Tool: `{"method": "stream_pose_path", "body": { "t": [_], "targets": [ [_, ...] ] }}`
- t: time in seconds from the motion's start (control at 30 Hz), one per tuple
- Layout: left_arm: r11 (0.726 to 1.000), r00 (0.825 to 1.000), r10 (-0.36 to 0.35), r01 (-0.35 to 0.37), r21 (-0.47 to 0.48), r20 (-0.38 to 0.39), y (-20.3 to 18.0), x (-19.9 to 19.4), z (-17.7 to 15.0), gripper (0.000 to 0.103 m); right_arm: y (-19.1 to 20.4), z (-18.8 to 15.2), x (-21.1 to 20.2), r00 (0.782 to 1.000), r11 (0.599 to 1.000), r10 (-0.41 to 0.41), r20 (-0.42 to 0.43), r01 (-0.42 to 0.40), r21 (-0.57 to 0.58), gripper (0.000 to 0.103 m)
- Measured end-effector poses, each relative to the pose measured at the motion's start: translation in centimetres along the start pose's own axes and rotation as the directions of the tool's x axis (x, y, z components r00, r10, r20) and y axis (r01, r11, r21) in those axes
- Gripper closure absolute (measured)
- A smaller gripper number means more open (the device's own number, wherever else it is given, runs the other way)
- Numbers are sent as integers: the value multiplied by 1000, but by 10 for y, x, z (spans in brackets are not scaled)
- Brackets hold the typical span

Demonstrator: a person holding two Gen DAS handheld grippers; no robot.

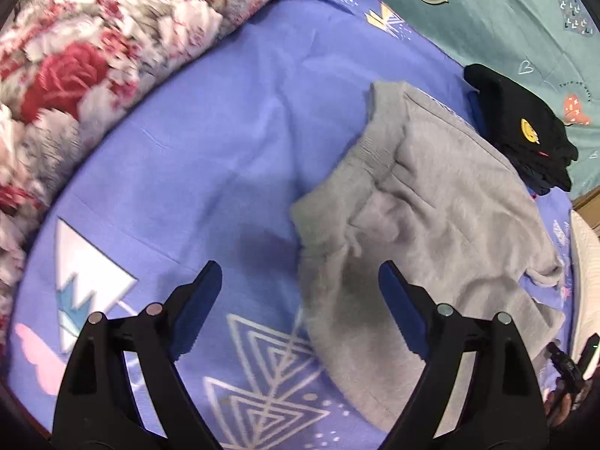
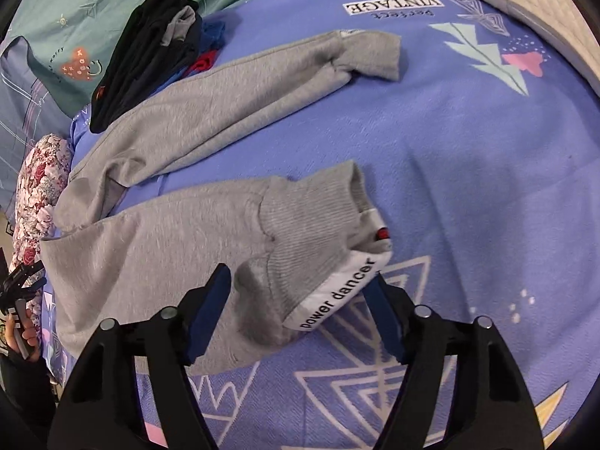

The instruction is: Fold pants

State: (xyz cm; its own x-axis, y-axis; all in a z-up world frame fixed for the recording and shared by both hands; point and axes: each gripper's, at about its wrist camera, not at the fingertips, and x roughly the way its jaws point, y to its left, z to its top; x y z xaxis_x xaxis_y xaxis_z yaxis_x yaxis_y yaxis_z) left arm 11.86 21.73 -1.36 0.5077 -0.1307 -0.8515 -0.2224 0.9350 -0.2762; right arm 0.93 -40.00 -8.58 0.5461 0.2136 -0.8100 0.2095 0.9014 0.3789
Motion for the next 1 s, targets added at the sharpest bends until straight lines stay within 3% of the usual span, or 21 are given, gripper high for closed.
{"method": "stream_pose_path", "body": {
  "t": [0.03,0.07,0.1,0.2,0.27,0.33,0.4,0.5,0.6,0.67,0.7,0.73,0.87,0.93,1.0],
  "targets": [
    [1000,1000,-24,24,7,-12,-6,6,-1,20,1,1,0,1000,1000,-1,13,1,1,33],
    [999,999,-37,38,20,-28,-13,12,-1,24,1,1,1,1000,1000,5,17,-5,1,42],
    [998,998,-46,48,36,-51,-21,19,-2,39,3,1,2,1000,1000,12,17,-12,-5,58],
    [996,997,31,-25,84,-67,-40,37,-5,43,1,1,0,999,999,32,36,-31,-14,80],
    [998,998,40,-37,58,-51,-39,38,-6,50,-5,1,-8,995,997,81,63,-82,6,86],
    [1000,1000,8,-8,13,-29,-30,32,-7,87,-8,1,-21,986,991,130,107,-132,12,88],
    [999,999,-31,31,-43,-10,-16,24,-11,93,-7,3,-34,979,988,153,138,-154,0,88],
    [996,999,-31,28,-86,-32,-4,26,-18,92,-6,4,-41,976,986,164,146,-164,-8,88],
    [993,998,-57,53,-109,-31,1,26,-23,82,-10,-1,-45,974,986,167,151,-169,-2,88],
    [990,996,-75,69,-122,-38,-2,27,-24,48,-14,-4,-52,971,985,168,173,-171,7,88],
    [989,997,-60,54,-134,-40,-3,29,-24,21,-18,-5,-58,968,986,160,196,-166,16,92],
    [989,999,-42,38,-145,-29,-4,28,-26,17,-24,-5,-67,964,989,137,228,-148,29,92],
    [987,997,-73,69,-147,-24,-9,35,-23,21,-47,-3,-85,956,985,131,262,-154,71,95],
    [988,994,-100,95,-118,-37,-18,42,-20,54,-49,-4,-81,965,984,153,211,-169,61,95],
    [996,998,-54,53,-77,-17,-28,41,-18,58,-48,-10,-75,970,983,162,180,-175,58,86]
  ]
}}
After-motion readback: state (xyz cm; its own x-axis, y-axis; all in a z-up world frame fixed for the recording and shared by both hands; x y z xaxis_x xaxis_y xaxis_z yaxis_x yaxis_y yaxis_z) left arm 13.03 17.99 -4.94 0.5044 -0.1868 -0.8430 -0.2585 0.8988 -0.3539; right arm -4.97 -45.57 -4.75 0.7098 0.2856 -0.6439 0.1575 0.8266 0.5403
